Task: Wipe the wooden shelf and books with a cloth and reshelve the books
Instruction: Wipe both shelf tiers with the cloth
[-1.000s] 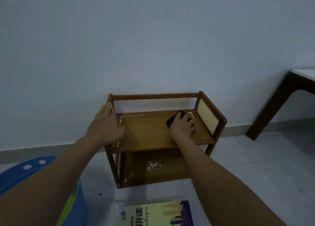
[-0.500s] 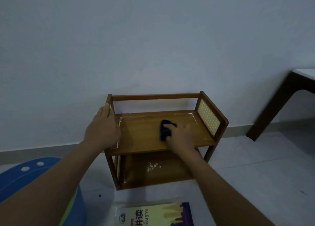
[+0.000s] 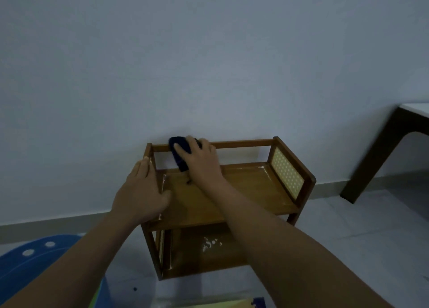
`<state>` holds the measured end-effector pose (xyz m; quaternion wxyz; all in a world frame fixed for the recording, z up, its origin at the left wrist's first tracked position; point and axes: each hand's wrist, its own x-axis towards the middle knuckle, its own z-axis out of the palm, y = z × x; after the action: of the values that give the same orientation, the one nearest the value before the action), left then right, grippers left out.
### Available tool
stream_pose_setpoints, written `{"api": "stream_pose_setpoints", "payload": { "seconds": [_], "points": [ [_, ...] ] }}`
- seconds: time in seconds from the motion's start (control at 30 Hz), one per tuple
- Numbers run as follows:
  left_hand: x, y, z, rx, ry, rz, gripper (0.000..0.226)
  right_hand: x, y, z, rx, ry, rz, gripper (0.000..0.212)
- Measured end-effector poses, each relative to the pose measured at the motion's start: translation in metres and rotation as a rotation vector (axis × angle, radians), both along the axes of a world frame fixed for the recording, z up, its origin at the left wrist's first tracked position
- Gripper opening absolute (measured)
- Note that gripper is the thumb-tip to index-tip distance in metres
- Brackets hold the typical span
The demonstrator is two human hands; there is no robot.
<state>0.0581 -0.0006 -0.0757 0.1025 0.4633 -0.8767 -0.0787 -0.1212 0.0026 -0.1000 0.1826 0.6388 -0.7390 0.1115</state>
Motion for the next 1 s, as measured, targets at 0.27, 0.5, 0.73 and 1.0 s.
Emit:
{"api": "stream_pose_setpoints", "payload": {
  "seconds": [0.27,0.5,0.73,1.0],
  "points": [
    [-0.001,0.006,0.005,0.014,0.032,-0.005,0.082,-0.102,0.081,-0.006,-0.123,-0.266,-0.695,0.076],
    [0.0,0.003,0.003,0.033,0.051,0.004,0.084,-0.039,0.04,-0.032,0.152,-0.522,-0.708,0.055],
    [-0.005,-0.002,-0.006,0.012,0.055,0.06,0.078,0.082,0.009,-0.026,0.372,-0.394,-0.072,0.056],
    [0.002,-0.002,-0.006,0.028,0.022,0.037,0.073,-0.014,0.122,-0.029,0.266,-0.371,-0.439,0.058]
  ]
}}
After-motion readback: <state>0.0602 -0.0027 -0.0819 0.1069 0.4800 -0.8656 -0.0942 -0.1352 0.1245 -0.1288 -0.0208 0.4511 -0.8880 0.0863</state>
